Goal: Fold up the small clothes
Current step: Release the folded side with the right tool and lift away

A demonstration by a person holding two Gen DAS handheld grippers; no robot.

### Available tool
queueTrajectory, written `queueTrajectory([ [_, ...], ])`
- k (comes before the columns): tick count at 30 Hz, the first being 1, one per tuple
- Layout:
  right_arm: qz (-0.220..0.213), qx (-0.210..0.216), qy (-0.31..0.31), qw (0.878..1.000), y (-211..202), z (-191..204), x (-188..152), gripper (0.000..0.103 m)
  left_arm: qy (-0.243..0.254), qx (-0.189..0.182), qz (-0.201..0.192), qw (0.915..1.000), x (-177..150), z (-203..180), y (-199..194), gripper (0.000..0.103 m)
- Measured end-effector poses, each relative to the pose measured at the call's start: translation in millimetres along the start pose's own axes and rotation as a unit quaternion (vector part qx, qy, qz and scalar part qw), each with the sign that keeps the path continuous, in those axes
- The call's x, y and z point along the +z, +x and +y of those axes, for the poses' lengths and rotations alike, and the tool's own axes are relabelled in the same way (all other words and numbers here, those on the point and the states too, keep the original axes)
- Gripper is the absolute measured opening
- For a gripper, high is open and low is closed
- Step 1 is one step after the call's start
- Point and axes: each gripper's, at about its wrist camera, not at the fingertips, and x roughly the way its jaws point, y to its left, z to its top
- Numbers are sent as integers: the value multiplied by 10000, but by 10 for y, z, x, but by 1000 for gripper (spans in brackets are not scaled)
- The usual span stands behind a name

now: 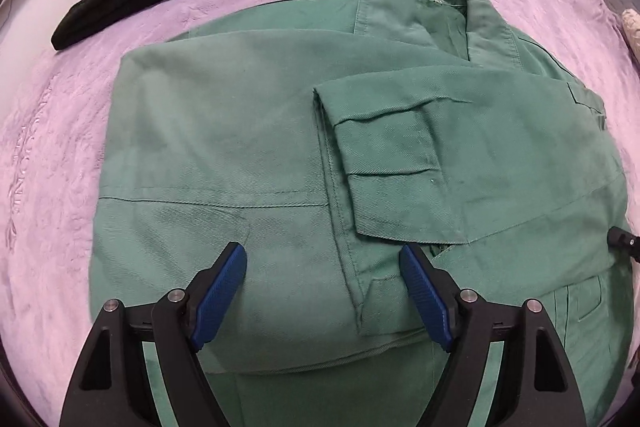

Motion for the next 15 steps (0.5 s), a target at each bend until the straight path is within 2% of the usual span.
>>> queueTrajectory([
  [4, 46, 13, 124, 9999, -194, -10, -140, 11, 31, 173, 48, 9998, -65, 121, -156, 80],
  [6, 59, 24, 144, 9999, -282, 17, -241, 16, -42, 173, 107, 9998, -138, 200, -229, 80],
  [8, 98, 29, 170, 9998, -339, 54, -344, 28, -69, 193, 153, 9997, -229, 248, -314, 80],
  [13, 199, 45, 234, 9995, -410, 208, -560, 34, -128, 161, 332, 9992, -468, 275, -472, 80],
  [15, 236, 49, 247, 9994, -444, 257, -640, 40, -154, 116, 385, 9991, -566, 264, -543, 80],
])
